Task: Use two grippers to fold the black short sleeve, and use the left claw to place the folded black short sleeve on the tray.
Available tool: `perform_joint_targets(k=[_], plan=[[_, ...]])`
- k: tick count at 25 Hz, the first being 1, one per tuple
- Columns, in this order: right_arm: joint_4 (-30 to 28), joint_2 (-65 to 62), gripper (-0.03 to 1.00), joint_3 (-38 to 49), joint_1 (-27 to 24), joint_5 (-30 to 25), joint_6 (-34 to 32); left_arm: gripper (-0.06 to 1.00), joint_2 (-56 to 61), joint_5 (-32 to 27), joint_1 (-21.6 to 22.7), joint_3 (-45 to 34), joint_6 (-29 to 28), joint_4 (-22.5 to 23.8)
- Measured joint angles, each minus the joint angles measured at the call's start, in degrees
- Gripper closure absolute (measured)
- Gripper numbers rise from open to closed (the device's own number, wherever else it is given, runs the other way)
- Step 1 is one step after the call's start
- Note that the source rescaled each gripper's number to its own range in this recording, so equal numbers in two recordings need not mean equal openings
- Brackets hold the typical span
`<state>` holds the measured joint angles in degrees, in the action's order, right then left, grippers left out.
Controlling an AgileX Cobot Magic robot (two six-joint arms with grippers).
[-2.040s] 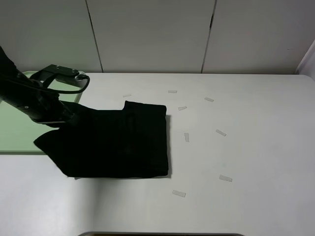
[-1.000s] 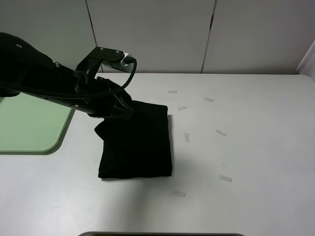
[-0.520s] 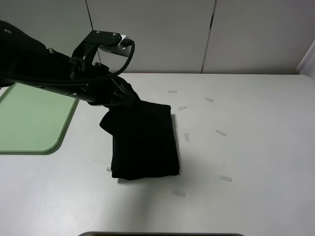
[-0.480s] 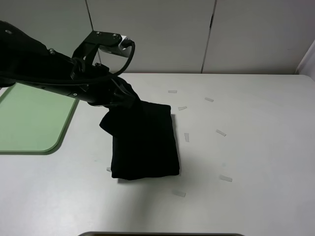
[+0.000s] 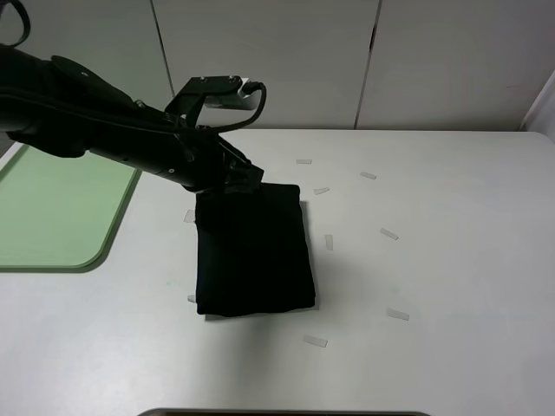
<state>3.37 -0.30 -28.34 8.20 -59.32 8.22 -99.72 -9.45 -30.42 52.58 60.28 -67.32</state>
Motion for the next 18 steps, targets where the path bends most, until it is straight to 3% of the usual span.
perform_joint_targets(k=[8,12,14,18], plan=[[0.0,0.0,-0.03,0.0,0.0,0.0,0.0,0.9,-3.9,-3.0,-0.6,1.7,0.9,-0.9],[0.0,0.0,-0.03,0.0,0.0,0.0,0.0,0.82,-4.0,-6.2,-0.6,1.7,5.2,-2.7],[0.0,0.0,-0.03,0.0,0.0,0.0,0.0,0.74,-4.0,-8.9,-0.6,1.7,10.1,-4.3],[0.0,0.0,-0.03,0.0,0.0,0.0,0.0,0.62,-4.0,-14.2,-0.6,1.7,28.3,-9.2]])
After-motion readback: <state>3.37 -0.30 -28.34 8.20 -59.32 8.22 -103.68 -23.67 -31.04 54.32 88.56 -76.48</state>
